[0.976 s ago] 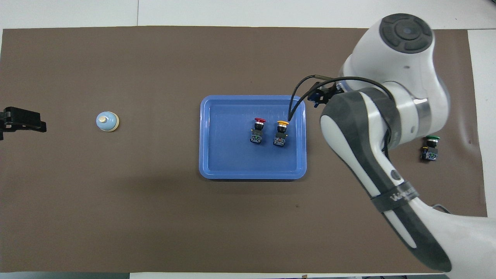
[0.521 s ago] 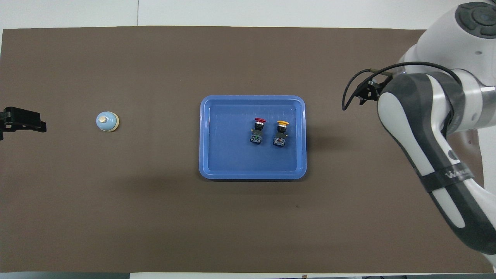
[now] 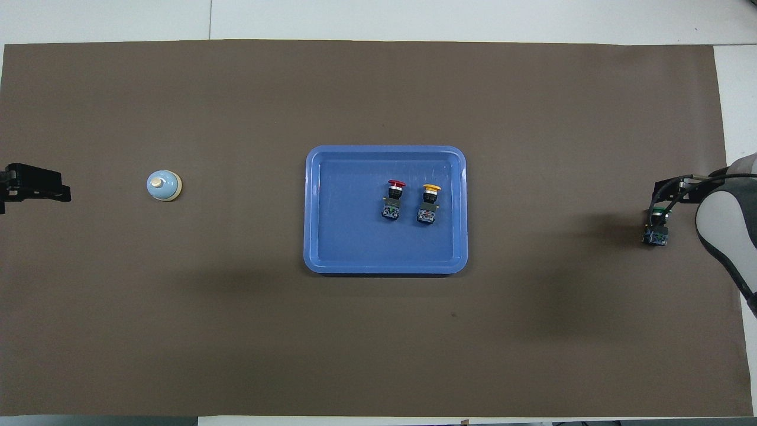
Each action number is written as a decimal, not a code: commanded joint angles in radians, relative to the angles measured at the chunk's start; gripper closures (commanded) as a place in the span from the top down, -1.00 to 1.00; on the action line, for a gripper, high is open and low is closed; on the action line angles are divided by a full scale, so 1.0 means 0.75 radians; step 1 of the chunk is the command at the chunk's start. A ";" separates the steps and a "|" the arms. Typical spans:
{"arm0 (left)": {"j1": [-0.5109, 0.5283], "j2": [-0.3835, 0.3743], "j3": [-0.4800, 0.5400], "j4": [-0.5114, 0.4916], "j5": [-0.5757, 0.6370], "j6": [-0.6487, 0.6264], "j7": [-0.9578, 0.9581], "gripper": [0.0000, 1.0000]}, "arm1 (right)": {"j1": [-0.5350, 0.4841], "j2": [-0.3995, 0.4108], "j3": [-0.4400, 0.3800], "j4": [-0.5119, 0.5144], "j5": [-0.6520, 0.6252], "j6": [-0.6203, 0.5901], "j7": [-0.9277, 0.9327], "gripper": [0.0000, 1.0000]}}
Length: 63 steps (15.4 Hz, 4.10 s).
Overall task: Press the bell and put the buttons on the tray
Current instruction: 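Move the right gripper to the green-capped button and grasp it, then carry the green button into the tray and release it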
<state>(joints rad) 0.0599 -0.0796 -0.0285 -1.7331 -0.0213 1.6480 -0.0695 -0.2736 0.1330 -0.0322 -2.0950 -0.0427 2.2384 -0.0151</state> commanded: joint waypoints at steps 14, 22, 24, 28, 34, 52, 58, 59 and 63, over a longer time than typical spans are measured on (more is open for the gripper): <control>-0.004 0.010 0.001 0.028 0.014 -0.027 0.003 1.00 | -0.056 -0.042 0.025 -0.369 -0.017 0.472 -0.070 0.94; -0.004 0.010 0.001 0.028 0.014 -0.027 0.003 1.00 | -0.054 -0.040 0.027 -0.365 -0.015 0.454 -0.064 -1.00; -0.004 0.010 0.001 0.028 0.014 -0.027 0.003 1.00 | -0.042 -0.040 0.029 -0.336 -0.011 0.413 -0.060 -1.00; -0.004 0.010 0.001 0.028 0.014 -0.027 0.003 1.00 | 0.078 -0.040 0.037 -0.140 0.004 0.160 0.040 -1.00; -0.004 0.010 0.001 0.028 0.014 -0.027 0.003 1.00 | 0.450 -0.016 0.039 0.063 0.006 -0.033 0.453 -1.00; -0.004 0.010 0.001 0.028 0.014 -0.027 0.003 1.00 | 1.197 0.491 0.039 0.632 0.141 0.022 0.957 -1.00; -0.004 0.010 0.001 0.028 0.014 -0.027 0.005 1.00 | 1.250 0.502 0.039 0.527 0.137 0.145 0.959 -1.00; -0.004 0.010 0.001 0.028 0.014 -0.027 0.003 1.00 | 1.259 0.504 0.039 0.521 0.139 0.151 0.969 -1.00; -0.004 0.010 0.001 0.028 0.014 -0.027 0.003 1.00 | 1.269 0.502 0.039 0.525 0.139 0.143 1.057 0.99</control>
<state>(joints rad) 0.0599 -0.0796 -0.0285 -1.7331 -0.0213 1.6480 -0.0695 0.6736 0.5193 0.0019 -1.6895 0.0587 2.3350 0.7478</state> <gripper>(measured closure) 0.000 0.529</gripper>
